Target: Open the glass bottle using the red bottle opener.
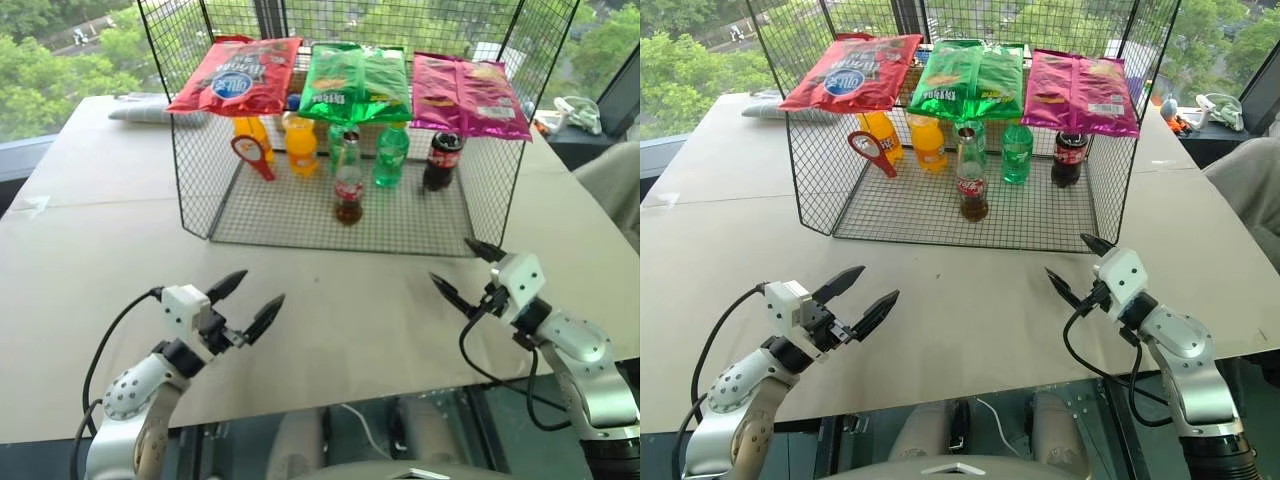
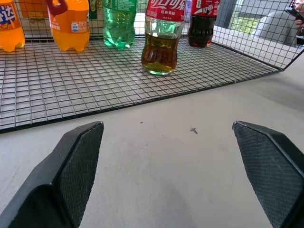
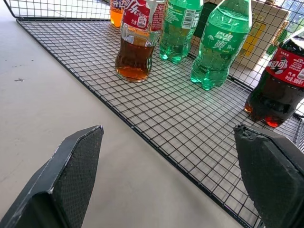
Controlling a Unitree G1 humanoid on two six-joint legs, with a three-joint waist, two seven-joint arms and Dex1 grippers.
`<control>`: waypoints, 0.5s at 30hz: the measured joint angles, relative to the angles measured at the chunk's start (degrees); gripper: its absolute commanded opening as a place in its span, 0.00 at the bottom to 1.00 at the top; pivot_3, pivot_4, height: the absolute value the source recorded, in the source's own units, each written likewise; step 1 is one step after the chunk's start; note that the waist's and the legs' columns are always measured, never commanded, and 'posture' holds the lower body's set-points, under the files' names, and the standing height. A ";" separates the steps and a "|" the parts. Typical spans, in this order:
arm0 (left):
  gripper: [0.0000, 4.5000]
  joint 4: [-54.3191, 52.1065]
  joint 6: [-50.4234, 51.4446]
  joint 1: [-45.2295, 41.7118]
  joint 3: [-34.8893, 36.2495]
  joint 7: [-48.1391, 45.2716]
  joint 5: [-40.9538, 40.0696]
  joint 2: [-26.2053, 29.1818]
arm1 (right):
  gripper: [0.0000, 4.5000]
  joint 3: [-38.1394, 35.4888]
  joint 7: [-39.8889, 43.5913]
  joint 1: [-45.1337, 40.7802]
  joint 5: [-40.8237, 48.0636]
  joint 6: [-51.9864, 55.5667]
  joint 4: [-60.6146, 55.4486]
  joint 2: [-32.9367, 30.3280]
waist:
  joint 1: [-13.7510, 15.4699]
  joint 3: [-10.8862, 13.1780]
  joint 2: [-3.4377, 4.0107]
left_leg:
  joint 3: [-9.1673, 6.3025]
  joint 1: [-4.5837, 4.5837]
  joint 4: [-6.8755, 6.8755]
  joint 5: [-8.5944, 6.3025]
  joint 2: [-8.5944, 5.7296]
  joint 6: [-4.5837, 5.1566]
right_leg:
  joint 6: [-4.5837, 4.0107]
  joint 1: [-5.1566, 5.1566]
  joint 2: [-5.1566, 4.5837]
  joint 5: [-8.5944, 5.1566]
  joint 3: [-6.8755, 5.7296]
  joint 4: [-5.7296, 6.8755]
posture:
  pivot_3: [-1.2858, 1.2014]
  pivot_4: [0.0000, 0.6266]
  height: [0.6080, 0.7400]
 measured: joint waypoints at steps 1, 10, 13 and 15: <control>1.00 0.01 -0.02 -0.01 0.00 0.00 0.00 0.00 | 0.99 0.00 0.00 0.00 0.00 0.00 0.00 0.00 | 0.00 0.00 0.00 | 0.00 0.00 0.00 0.00 0.00 0.00 | 0.00 0.00 0.00 0.00 0.00 0.00 | 0.52 0.24 1.00; 1.00 2.59 11.07 -16.42 4.55 10.98 -4.23 0.90 | 0.99 0.74 4.12 -1.78 9.33 -1.46 -9.01 1.01 | 0.25 0.00 0.04 | -0.04 -0.06 0.15 -0.04 0.08 0.05 | 0.03 0.02 0.11 0.03 0.04 0.00 | 0.52 0.24 1.00; 1.00 4.28 13.44 -19.31 4.57 12.17 -4.69 1.18 | 0.99 1.38 4.82 -3.76 12.69 1.18 -13.16 0.40 | 0.22 0.00 0.03 | -0.02 -0.06 0.15 -0.04 0.07 0.05 | 0.05 0.03 0.11 0.04 -0.01 0.01 | 0.52 0.24 1.00; 1.00 6.15 14.47 -21.78 4.52 13.17 -4.07 1.81 | 0.99 1.44 4.49 -5.06 14.71 3.28 -15.36 0.26 | 0.26 0.00 0.03 | 0.01 -0.05 0.16 -0.03 0.06 0.04 | 0.02 0.05 0.12 0.03 -0.06 0.03 | 0.52 0.24 1.00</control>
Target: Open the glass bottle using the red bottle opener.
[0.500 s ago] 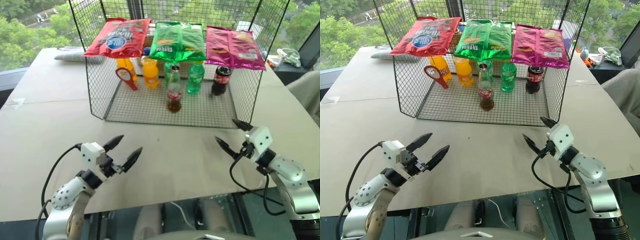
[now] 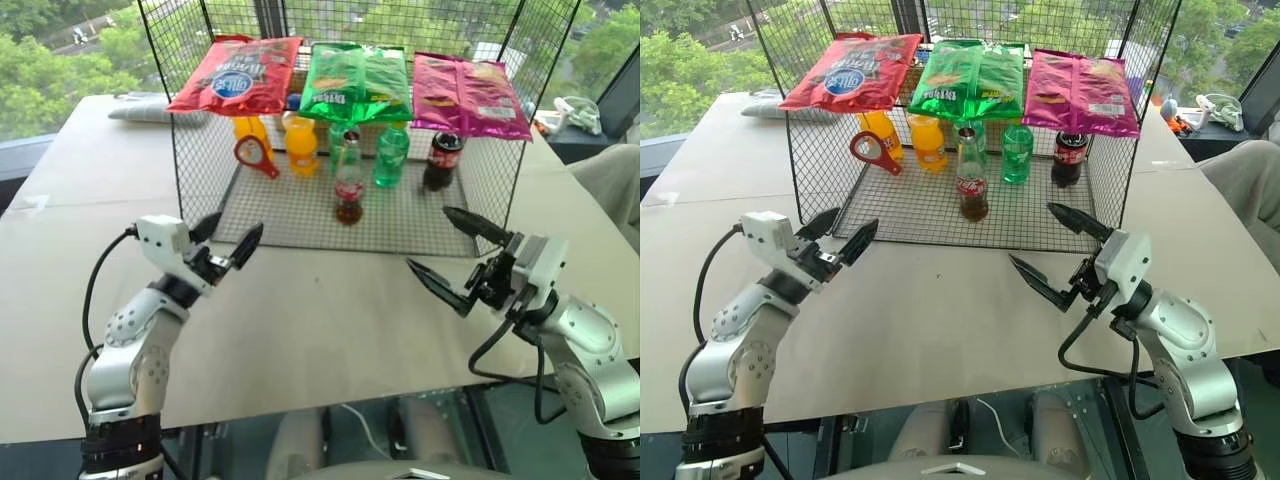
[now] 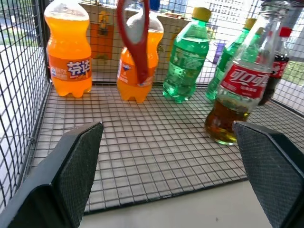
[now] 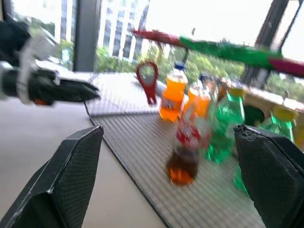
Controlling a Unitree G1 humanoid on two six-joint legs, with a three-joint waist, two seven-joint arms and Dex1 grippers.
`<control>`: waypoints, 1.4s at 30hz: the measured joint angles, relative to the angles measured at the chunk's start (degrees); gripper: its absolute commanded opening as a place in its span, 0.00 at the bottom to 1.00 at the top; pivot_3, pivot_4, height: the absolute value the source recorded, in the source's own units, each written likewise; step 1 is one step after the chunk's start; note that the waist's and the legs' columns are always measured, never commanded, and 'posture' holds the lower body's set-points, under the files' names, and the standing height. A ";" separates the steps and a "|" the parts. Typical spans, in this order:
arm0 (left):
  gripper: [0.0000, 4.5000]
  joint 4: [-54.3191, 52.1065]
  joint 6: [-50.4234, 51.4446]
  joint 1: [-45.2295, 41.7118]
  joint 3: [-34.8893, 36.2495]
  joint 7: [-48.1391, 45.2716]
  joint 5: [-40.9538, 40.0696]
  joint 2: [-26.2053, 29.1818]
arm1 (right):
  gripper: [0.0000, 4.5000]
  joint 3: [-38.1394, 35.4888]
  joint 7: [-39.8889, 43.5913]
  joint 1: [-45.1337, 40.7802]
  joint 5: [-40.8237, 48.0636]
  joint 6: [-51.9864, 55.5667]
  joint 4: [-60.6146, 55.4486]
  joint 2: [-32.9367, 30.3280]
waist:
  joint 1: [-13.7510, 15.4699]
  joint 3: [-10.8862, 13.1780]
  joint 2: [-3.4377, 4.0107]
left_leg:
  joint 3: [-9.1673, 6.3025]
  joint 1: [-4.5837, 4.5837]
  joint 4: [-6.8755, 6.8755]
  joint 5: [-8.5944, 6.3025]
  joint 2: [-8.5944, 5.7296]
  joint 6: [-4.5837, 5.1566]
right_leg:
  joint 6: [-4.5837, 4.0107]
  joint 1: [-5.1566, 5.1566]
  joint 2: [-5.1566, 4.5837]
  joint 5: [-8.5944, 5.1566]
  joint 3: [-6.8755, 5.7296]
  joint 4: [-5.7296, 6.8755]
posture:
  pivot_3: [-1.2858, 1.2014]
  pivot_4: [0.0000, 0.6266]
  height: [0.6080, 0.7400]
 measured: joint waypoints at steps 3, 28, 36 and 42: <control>1.00 4.26 1.26 -5.31 -0.11 1.10 1.78 1.19 | 0.99 0.29 -1.21 -1.79 2.30 2.76 -3.34 -0.01 | 0.28 -0.01 -0.01 | 0.00 0.00 0.01 0.02 -0.01 -0.03 | 0.00 0.01 0.01 0.00 -0.07 0.02 | 0.52 0.24 1.00; 0.77 30.18 -1.25 -32.38 -6.98 -5.81 12.17 3.05 | 1.00 0.92 -7.19 -1.44 0.65 9.74 -9.10 -0.83 | 0.93 0.02 -0.08 | 0.03 -0.09 0.01 0.01 -0.07 -0.02 | 0.18 0.00 0.00 0.11 -0.04 -0.03 | 0.52 0.24 1.00; 0.00 31.39 -2.42 -32.62 -6.96 -8.19 12.45 2.71 | 1.00 0.96 -7.47 0.72 -0.51 9.66 -9.71 -0.80 | 0.97 0.02 -0.09 | 0.02 -0.09 0.01 0.01 -0.07 -0.02 | 0.20 0.00 0.00 0.12 -0.05 -0.03 | 0.52 0.24 1.00; 0.00 30.16 -2.50 -32.12 -6.54 -9.68 11.79 2.80 | 1.00 1.45 -7.66 2.04 -1.60 9.59 -9.71 -0.71 | 0.96 0.02 -0.09 | 0.02 -0.10 0.01 0.01 -0.07 -0.02 | 0.20 0.00 0.00 0.12 -0.05 -0.03 | 0.52 0.24 1.00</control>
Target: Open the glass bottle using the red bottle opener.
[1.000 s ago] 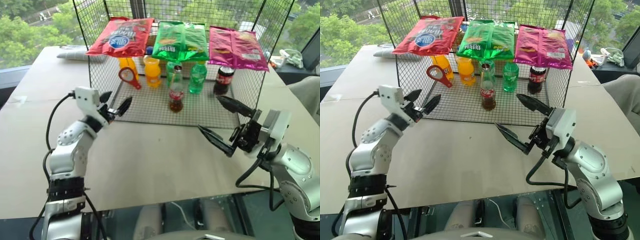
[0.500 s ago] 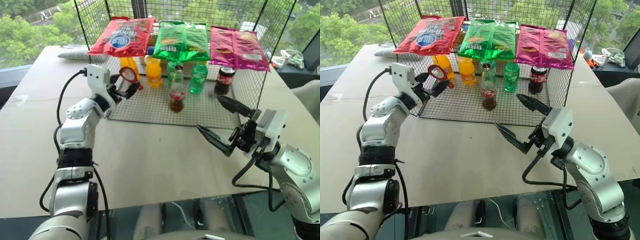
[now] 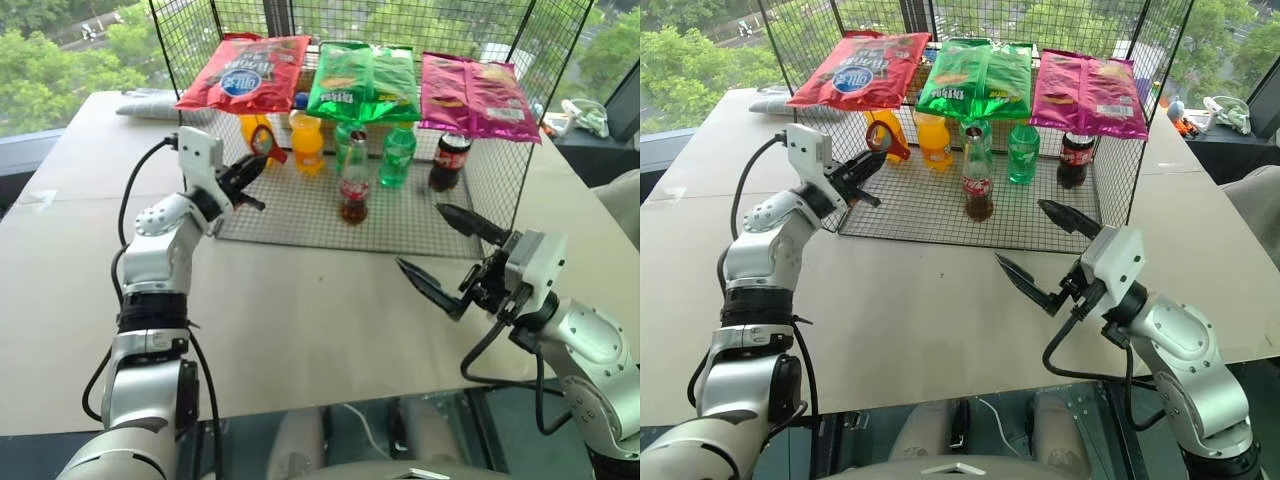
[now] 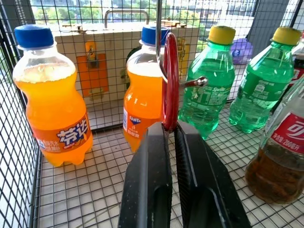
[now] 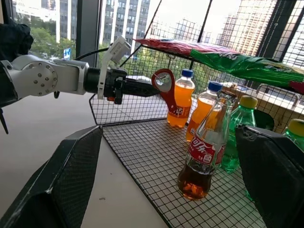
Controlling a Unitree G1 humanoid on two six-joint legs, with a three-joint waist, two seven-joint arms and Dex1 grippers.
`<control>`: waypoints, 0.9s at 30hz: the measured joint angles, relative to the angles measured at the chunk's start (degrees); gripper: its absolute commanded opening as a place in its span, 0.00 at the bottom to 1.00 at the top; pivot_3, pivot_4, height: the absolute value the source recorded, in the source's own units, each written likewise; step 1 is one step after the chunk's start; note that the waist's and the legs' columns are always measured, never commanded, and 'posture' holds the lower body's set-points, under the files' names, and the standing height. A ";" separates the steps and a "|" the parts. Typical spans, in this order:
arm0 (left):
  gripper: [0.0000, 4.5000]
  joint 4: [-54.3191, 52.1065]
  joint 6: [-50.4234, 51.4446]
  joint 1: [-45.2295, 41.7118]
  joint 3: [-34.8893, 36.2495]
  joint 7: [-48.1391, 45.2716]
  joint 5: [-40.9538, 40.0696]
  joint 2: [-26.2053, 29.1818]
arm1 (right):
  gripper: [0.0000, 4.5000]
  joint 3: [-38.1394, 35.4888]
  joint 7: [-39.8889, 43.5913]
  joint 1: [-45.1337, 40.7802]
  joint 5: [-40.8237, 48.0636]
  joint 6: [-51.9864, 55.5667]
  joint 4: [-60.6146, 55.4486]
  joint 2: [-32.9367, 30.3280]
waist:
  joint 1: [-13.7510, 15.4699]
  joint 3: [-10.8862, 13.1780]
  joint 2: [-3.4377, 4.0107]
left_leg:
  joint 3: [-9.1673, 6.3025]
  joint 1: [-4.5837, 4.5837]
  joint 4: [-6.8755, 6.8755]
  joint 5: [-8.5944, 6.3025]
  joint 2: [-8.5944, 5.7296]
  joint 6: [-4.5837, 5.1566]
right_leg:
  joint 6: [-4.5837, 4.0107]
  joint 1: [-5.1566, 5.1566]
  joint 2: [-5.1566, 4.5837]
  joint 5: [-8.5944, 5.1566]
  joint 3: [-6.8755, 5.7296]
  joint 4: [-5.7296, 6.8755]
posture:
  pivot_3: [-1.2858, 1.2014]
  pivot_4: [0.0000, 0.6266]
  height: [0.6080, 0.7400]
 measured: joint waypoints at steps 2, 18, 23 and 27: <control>0.00 -1.30 0.22 0.56 0.46 -1.14 -1.10 0.42 | 1.00 0.03 0.05 0.15 -0.24 -0.09 0.03 0.05 | 0.00 0.00 0.00 | 0.00 0.00 0.00 0.00 0.00 0.00 | 0.00 0.00 0.00 0.00 0.00 0.00 | 0.52 0.24 1.00; 0.00 -18.66 27.98 15.22 6.07 -14.83 -25.59 7.72 | 1.00 1.70 -2.37 -0.72 -0.28 10.04 1.48 -1.09 | -0.62 0.01 0.01 | -0.07 0.02 0.00 0.00 0.07 0.00 | -0.19 -0.02 -0.04 -0.12 0.03 0.04 | 0.52 0.24 1.00; 0.00 -25.73 37.44 17.62 6.72 -16.14 -35.25 8.63 | 1.00 0.07 -2.23 -5.74 14.06 21.02 0.84 -1.68 | -0.56 0.02 -0.05 | -0.22 0.06 0.06 0.00 0.08 0.00 | -0.20 0.02 -0.04 -0.12 -0.01 0.06 | 0.52 0.24 1.00; 0.00 -32.85 43.35 18.68 5.94 -15.10 -43.32 7.80 | 1.00 -1.50 -2.90 -12.06 27.28 29.31 6.04 -0.01 | -1.09 0.04 -0.06 | -0.26 0.06 0.06 0.00 0.06 0.01 | -0.21 0.01 -0.03 -0.12 0.06 0.05 | 0.52 0.24 1.00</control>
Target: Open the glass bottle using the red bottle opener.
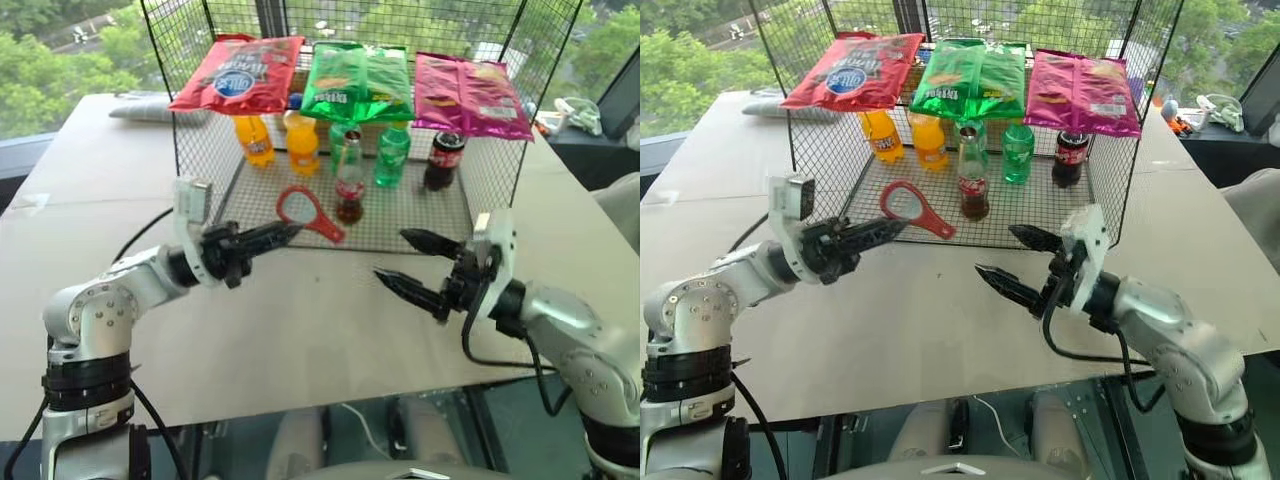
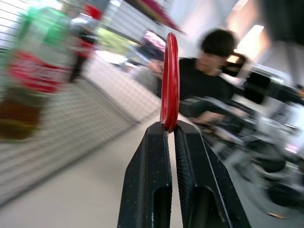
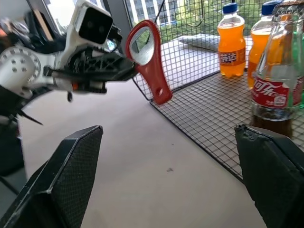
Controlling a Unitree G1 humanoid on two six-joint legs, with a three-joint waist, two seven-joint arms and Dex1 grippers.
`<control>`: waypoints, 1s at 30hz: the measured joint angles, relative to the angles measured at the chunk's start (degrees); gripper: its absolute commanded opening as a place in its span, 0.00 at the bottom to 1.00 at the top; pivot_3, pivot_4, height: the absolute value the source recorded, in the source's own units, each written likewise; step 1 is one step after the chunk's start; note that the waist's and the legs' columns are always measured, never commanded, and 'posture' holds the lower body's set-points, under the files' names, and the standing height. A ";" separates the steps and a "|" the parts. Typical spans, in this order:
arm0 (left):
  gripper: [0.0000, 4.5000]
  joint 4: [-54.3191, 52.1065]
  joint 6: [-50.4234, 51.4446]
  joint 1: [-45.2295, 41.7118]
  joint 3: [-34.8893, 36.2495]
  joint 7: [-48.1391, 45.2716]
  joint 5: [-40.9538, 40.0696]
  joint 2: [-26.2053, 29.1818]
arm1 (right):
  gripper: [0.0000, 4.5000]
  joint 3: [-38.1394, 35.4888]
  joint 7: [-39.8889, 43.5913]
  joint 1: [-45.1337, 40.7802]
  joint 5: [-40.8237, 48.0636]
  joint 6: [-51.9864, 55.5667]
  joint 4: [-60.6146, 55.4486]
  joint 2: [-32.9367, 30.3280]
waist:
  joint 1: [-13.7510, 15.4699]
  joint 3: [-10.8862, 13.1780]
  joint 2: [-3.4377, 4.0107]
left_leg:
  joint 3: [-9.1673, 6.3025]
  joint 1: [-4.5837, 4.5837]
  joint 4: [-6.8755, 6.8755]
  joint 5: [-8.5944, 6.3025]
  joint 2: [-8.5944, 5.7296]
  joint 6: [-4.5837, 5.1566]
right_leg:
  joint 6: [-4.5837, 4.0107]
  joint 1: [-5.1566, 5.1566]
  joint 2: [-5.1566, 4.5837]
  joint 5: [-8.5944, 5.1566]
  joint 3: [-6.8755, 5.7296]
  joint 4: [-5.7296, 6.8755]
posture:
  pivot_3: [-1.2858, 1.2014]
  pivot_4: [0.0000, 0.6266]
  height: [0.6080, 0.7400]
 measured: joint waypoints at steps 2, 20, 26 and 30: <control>0.00 -1.76 0.76 -0.03 -0.50 0.83 -1.38 -0.21 | 1.00 -0.08 -1.32 -2.09 4.02 2.85 1.96 0.71 | -0.12 0.01 0.02 | -0.01 0.00 -0.01 0.00 0.00 0.00 | 0.00 -0.01 0.02 0.00 0.00 0.00 | 0.52 0.24 1.00; 0.00 -3.83 1.99 -0.55 -5.92 -1.80 -3.71 0.98 | 1.00 0.83 -6.48 -11.77 21.61 14.45 7.29 1.45 | -0.17 0.01 0.02 | 0.06 -0.04 -0.01 0.00 -0.02 0.01 | 0.00 -0.04 0.02 0.00 0.02 -0.01 | 0.52 0.24 1.00; 0.00 -4.10 2.07 -2.06 -6.32 -0.89 -4.10 0.95 | 1.00 2.28 -5.31 -11.82 21.48 15.87 7.75 -0.45 | -0.23 0.01 0.02 | 0.04 -0.04 -0.01 0.00 -0.02 0.01 | 0.00 -0.05 0.02 0.00 0.03 -0.01 | 0.52 0.24 1.00; 0.00 -4.10 2.21 -2.30 -6.33 -0.62 -4.72 0.96 | 1.00 2.54 -4.37 -11.69 20.94 15.94 7.80 -1.39 | -0.21 0.01 0.02 | 0.03 -0.05 -0.01 -0.01 -0.02 0.01 | 0.00 -0.05 0.02 0.00 0.03 -0.02 | 0.52 0.24 1.00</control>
